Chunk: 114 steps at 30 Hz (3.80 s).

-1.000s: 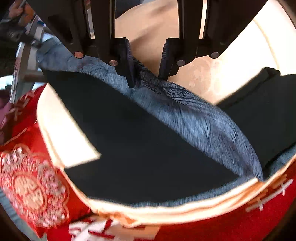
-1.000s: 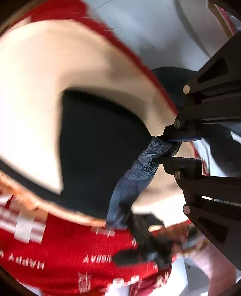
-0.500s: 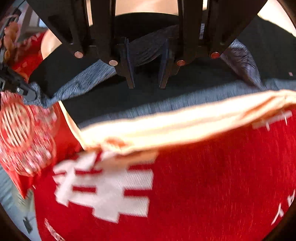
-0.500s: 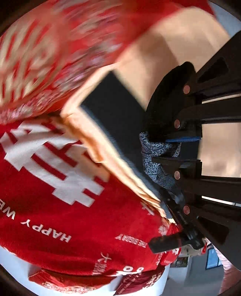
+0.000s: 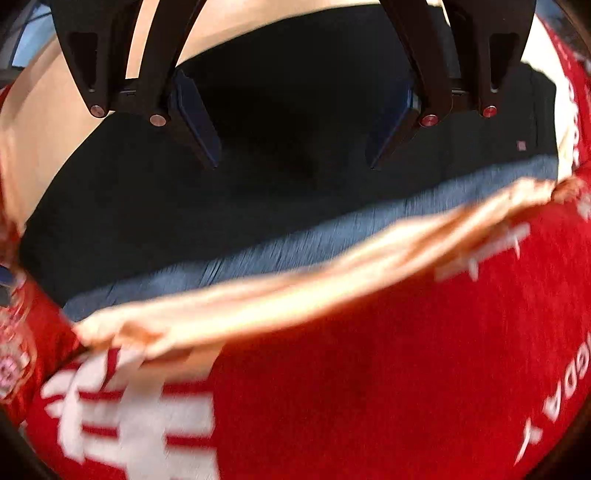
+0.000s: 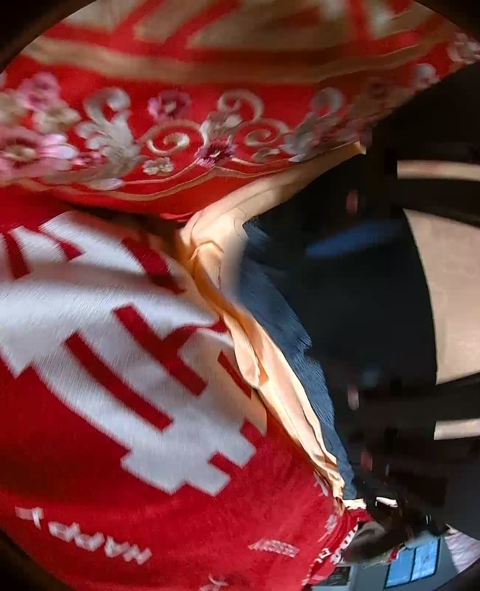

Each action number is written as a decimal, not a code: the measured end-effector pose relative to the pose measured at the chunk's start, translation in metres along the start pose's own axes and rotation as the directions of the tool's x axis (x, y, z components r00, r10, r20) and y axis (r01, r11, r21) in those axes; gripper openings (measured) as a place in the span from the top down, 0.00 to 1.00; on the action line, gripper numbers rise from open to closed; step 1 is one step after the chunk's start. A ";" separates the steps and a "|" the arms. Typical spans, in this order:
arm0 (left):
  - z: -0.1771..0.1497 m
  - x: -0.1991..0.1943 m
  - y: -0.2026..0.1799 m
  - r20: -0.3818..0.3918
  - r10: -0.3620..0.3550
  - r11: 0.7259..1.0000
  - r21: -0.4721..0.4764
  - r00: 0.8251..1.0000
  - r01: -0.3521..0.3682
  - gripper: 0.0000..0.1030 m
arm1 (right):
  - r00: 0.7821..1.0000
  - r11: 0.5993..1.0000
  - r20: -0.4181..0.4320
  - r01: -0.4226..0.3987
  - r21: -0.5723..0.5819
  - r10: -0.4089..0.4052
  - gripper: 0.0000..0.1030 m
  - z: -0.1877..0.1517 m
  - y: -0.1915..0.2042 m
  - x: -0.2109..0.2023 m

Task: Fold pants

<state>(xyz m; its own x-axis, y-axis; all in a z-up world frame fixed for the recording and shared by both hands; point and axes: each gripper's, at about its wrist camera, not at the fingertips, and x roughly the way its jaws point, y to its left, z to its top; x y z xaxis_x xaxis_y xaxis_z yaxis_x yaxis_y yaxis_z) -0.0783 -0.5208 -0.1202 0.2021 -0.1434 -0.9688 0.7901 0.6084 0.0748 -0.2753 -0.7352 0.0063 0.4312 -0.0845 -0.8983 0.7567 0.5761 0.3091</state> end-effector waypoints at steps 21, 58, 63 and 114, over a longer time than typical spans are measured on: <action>-0.029 0.033 0.018 -0.095 0.053 0.994 -0.092 0.994 -0.061 0.22 | 0.990 0.974 -0.094 -0.081 0.213 0.103 0.92 -0.065 -0.028 0.041; -0.137 -0.012 0.262 -0.059 0.069 0.947 -0.311 0.996 -0.084 0.22 | 0.860 0.952 -0.416 -0.299 0.062 0.297 0.55 -0.233 0.230 0.115; -0.135 0.007 0.348 -0.055 0.185 0.930 -0.313 0.981 -0.193 0.22 | 0.834 0.935 -0.427 -0.339 0.103 0.349 0.55 -0.266 0.288 0.159; -0.180 0.037 0.432 0.050 0.061 0.887 -0.460 0.997 -0.031 0.08 | 0.851 0.588 -0.523 -0.448 -0.673 0.049 0.71 -0.193 0.600 0.303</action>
<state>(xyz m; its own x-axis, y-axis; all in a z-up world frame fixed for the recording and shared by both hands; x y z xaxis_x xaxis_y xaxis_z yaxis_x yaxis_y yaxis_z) 0.1662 -0.1225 -0.1658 0.2786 -0.1452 -0.9494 0.4288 0.9033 -0.0124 0.2143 -0.2579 -0.1406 0.1468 0.3820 -0.9124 -0.0795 0.9240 0.3740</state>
